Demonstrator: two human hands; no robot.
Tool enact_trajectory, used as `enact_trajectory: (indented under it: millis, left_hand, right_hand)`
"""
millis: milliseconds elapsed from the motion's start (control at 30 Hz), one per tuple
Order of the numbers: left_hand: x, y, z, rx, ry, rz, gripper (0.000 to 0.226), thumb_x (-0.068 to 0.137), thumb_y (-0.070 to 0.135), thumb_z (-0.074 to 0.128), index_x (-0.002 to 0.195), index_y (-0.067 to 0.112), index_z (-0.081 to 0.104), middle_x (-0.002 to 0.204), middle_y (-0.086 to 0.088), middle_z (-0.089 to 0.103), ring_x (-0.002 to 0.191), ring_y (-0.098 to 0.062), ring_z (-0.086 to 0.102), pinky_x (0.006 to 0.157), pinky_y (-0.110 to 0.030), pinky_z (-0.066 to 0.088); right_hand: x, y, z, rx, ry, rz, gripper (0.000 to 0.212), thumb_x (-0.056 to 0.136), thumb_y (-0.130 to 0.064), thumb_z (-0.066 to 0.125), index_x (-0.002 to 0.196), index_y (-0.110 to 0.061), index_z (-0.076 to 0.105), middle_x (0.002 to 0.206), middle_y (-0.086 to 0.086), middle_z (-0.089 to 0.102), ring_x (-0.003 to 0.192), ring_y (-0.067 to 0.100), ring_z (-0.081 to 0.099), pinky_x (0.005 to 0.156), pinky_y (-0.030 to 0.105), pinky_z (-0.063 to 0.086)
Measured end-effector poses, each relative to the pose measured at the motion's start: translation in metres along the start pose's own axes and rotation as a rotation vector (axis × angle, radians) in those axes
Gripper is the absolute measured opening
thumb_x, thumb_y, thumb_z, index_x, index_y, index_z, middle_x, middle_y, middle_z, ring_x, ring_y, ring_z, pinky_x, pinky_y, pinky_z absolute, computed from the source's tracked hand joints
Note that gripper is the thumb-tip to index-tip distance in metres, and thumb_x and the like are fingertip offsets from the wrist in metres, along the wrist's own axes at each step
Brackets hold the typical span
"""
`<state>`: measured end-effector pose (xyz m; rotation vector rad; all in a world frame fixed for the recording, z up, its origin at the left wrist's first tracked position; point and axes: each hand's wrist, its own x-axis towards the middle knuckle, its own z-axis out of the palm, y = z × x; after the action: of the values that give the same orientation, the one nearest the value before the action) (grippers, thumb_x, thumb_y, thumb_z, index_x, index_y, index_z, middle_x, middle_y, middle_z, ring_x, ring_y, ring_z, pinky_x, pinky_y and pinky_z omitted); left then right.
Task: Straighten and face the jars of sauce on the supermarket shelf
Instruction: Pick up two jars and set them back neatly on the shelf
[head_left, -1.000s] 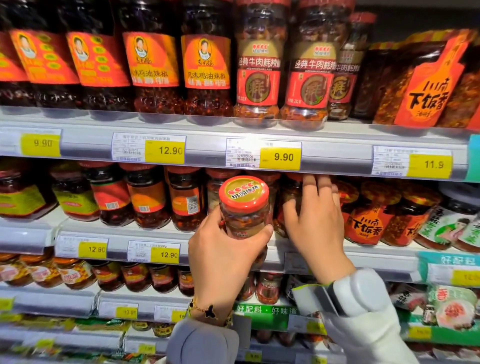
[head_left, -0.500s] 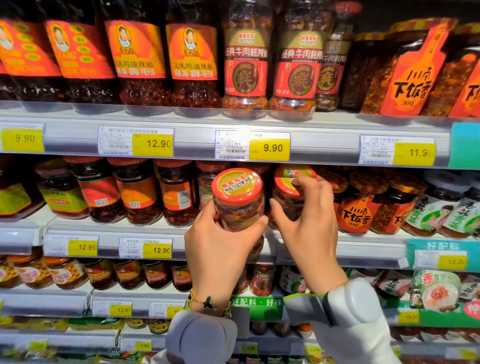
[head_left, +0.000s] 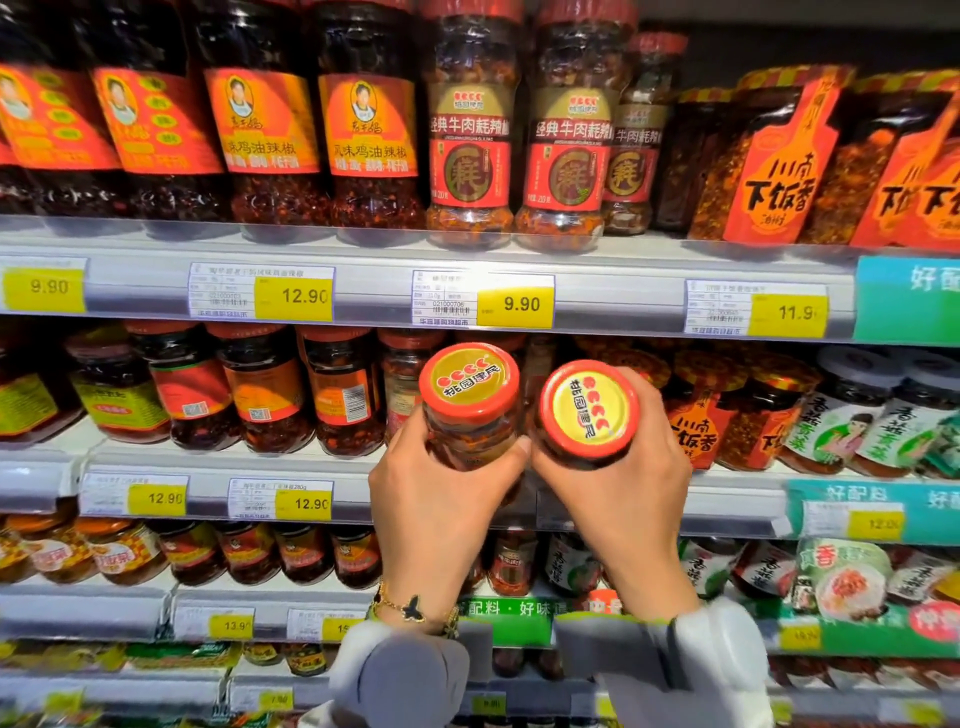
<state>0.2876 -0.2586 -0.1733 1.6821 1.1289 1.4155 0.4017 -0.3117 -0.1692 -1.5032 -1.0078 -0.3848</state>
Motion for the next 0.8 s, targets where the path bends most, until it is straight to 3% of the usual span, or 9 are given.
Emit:
enact_trajectory:
  millis: [133, 333, 500, 567, 700, 800]
  left_hand:
    - [0.001, 0.003, 0.005, -0.014, -0.014, 0.012, 0.043, 0.045, 0.06, 0.072, 0.08, 0.04, 0.059, 0.08, 0.021, 0.067, 0.078, 0.008, 0.06, 0.069, -0.014, 0.047]
    - [0.0, 0.011, 0.026, -0.023, -0.064, 0.025, 0.044, 0.047, 0.052, 0.075, 0.082, 0.029, 0.061, 0.081, 0.011, 0.07, 0.08, -0.006, 0.065, 0.073, -0.029, 0.053]
    - [0.003, 0.019, 0.048, 0.044, -0.109, 0.055, 0.046, 0.05, 0.054, 0.07, 0.084, 0.024, 0.063, 0.084, 0.007, 0.071, 0.082, -0.007, 0.065, 0.067, -0.021, 0.044]
    - [0.007, 0.02, 0.054, 0.052, -0.119, 0.052, 0.044, 0.052, 0.051, 0.075, 0.086, 0.024, 0.064, 0.083, 0.009, 0.072, 0.082, -0.006, 0.065, 0.069, -0.022, 0.048]
    - [0.016, 0.023, 0.065, 0.117, -0.113, 0.034, 0.049, 0.052, 0.053, 0.078, 0.086, 0.021, 0.063, 0.085, 0.004, 0.072, 0.085, -0.016, 0.066, 0.075, -0.034, 0.053]
    - [0.018, 0.024, 0.072, 0.182, -0.104, 0.023, 0.048, 0.053, 0.055, 0.077, 0.08, 0.019, 0.06, 0.087, -0.002, 0.072, 0.086, -0.023, 0.065, 0.072, -0.03, 0.05]
  right_hand:
    - [0.003, -0.01, -0.021, 0.017, 0.056, -0.019, 0.071, 0.054, -0.051, 0.073, 0.115, -0.025, 0.048, 0.101, -0.01, 0.06, 0.09, -0.001, 0.052, 0.078, -0.004, 0.031]
    - [0.001, -0.004, -0.041, -0.003, 0.021, 0.089, 0.068, 0.052, -0.044, 0.082, 0.111, -0.033, 0.05, 0.095, -0.011, 0.063, 0.085, -0.003, 0.052, 0.071, -0.005, 0.031]
    - [-0.001, 0.004, -0.048, -0.038, 0.009, 0.153, 0.062, 0.055, -0.043, 0.082, 0.109, -0.038, 0.051, 0.101, -0.01, 0.066, 0.09, 0.008, 0.059, 0.073, 0.013, 0.039]
    - [-0.002, 0.008, -0.05, -0.051, 0.002, 0.167, 0.062, 0.056, -0.043, 0.081, 0.109, -0.037, 0.051, 0.101, -0.009, 0.066, 0.091, 0.011, 0.06, 0.074, 0.017, 0.042]
    - [-0.007, 0.017, -0.056, -0.07, -0.015, 0.206, 0.062, 0.056, -0.041, 0.081, 0.11, -0.037, 0.051, 0.096, -0.012, 0.063, 0.088, 0.007, 0.056, 0.071, 0.014, 0.038]
    - [-0.01, 0.023, -0.059, -0.068, -0.027, 0.246, 0.062, 0.055, -0.044, 0.08, 0.108, -0.04, 0.049, 0.091, -0.016, 0.057, 0.082, -0.001, 0.05, 0.068, 0.01, 0.034]
